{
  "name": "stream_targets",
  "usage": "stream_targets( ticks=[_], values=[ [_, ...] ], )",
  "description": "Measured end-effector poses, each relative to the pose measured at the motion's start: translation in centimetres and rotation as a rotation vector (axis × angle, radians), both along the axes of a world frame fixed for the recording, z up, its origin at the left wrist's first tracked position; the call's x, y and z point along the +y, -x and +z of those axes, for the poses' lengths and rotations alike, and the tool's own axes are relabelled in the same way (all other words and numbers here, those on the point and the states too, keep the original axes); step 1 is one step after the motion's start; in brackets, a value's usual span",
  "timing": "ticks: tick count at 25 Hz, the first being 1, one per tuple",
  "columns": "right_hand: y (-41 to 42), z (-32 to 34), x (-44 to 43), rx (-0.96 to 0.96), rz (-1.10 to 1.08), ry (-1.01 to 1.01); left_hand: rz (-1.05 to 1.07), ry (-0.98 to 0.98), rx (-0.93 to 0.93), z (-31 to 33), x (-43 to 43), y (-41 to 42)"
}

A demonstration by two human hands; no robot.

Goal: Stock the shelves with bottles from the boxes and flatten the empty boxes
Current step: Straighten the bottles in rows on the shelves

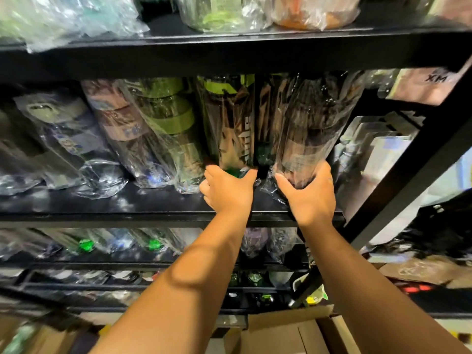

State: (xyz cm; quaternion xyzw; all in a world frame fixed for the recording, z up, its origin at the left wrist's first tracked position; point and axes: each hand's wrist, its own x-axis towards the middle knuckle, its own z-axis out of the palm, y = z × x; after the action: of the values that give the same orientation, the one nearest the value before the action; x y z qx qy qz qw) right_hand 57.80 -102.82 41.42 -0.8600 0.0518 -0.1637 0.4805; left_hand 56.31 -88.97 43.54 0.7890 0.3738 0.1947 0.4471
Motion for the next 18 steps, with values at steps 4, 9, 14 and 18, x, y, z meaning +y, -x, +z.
stream_targets(
  ticks=[4,9,14,18],
  values=[
    [-0.3,-0.1,-0.1,0.022,-0.027,0.02,0.017,-0.041,0.037,-0.1,-0.1,-0.5],
    [-0.2,-0.1,0.1,-0.008,-0.029,0.018,-0.028,-0.132,-0.029,-1.0,0.0,1.2],
    [0.1,-0.1,0.2,-0.039,-0.038,0.047,-0.081,-0.146,-0.082,-1.5,0.6,1.9],
    [0.1,-0.1,0.3,-0.064,-0.032,0.05,-0.14,-0.2,-0.092,-1.7,0.4,2.5]
  ],
)
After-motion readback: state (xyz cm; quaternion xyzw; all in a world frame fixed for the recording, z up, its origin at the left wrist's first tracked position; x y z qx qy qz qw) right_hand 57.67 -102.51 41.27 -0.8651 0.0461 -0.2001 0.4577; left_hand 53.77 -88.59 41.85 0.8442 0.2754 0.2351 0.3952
